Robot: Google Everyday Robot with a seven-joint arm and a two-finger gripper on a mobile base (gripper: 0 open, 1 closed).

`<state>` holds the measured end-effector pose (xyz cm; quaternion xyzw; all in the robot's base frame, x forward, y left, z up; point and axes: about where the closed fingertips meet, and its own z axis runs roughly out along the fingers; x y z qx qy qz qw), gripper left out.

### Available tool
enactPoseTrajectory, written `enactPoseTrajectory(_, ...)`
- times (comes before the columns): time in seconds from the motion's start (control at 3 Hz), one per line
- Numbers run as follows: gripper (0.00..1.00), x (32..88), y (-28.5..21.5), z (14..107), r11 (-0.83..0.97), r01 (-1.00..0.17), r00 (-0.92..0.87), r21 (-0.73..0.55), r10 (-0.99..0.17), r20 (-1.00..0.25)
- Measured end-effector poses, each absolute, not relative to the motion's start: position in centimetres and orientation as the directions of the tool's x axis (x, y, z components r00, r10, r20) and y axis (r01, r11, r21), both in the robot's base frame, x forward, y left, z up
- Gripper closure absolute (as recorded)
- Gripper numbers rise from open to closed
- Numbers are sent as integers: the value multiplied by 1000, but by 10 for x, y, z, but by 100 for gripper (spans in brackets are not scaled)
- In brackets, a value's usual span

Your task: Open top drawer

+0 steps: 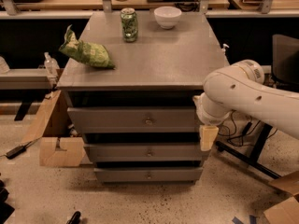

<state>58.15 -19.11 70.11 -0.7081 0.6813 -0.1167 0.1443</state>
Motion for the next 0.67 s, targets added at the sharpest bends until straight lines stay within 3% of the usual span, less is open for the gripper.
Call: enactPoseTrajectory(0.67, 0, 591, -204, 685, -40, -954, 54, -298, -998, -38)
